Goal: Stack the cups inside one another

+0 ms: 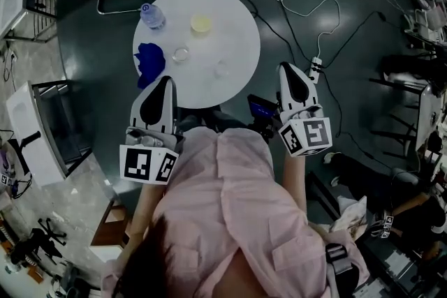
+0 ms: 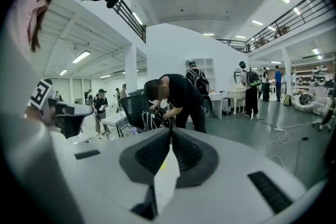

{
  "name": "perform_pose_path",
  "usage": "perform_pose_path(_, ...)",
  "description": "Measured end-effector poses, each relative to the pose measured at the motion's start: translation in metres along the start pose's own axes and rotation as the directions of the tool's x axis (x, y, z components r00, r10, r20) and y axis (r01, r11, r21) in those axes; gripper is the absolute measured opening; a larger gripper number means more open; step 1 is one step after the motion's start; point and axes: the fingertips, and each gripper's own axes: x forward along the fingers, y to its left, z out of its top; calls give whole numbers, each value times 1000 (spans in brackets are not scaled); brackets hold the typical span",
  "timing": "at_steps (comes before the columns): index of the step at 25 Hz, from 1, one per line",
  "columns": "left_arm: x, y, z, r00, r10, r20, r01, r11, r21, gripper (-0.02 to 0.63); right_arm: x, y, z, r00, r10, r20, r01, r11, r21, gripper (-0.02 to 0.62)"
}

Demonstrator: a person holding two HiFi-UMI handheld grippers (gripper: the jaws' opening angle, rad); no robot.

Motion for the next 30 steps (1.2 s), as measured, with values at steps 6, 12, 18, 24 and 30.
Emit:
perform_pose_path(6,6,0,-2,1000,3,-11,-3,1000,1,15,11,-13,3,1000,22,-10,-22,1000,8,35)
perform_pose_path(12,10,0,-3,1000,4,-16,-4,1000,2,14,50,5,-7,984,158,-76,-161,986,-31,35)
perform_pose_path(18,10,0,-3,1000,13,-23,-13,1000,3,15,100,-4,-34,960,215,-180,-234,968,-92,37)
perform_pose_path(24,3,1,-7,999,32,-26,-32,999,3,15,133,4,-60,929,275,-248,-312,942,-122,37)
perform_pose_path(30,-1,-3,-10,999,40,-27,-40,999,2,15,135,31,-143,794,367,-484,-462,882,-89,124)
